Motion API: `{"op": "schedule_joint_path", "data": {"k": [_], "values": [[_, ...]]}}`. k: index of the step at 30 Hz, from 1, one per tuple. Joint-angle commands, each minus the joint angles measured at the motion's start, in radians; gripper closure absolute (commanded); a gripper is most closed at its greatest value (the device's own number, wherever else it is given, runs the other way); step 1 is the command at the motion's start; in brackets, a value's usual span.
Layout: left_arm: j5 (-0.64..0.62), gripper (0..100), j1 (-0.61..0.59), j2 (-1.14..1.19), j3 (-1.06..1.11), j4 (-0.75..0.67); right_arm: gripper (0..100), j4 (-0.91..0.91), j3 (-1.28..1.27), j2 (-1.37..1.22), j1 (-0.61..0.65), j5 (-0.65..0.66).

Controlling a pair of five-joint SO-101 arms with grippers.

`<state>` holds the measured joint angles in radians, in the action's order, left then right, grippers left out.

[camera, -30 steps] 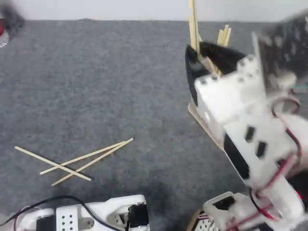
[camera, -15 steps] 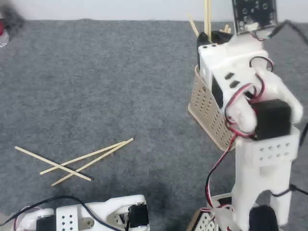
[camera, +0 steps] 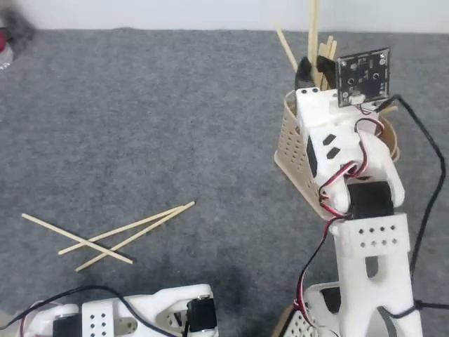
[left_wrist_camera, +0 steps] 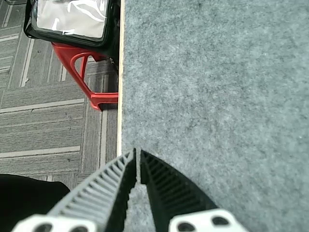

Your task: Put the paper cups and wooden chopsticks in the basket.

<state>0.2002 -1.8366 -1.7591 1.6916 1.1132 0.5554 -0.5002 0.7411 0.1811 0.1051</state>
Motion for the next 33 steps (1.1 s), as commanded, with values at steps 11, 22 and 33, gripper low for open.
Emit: {"op": "schedule_joint_path", "data": {"k": [11, 22, 33], "values": [[0.008, 99, -0.006, -0.005, -0.005, 0.002, 99.2, 0.041, -0.048, -0.005, -0.039, 0.015], [0.008, 99, -0.006, -0.005, -0.005, 0.002, 76.2, 0.047, -0.144, 0.064, -0.031, 0.017], [0.008, 99, -0.006, -0.005, -0.005, 0.002, 83.4, 0.035, -0.127, 0.062, -0.031, 0.018]]}}
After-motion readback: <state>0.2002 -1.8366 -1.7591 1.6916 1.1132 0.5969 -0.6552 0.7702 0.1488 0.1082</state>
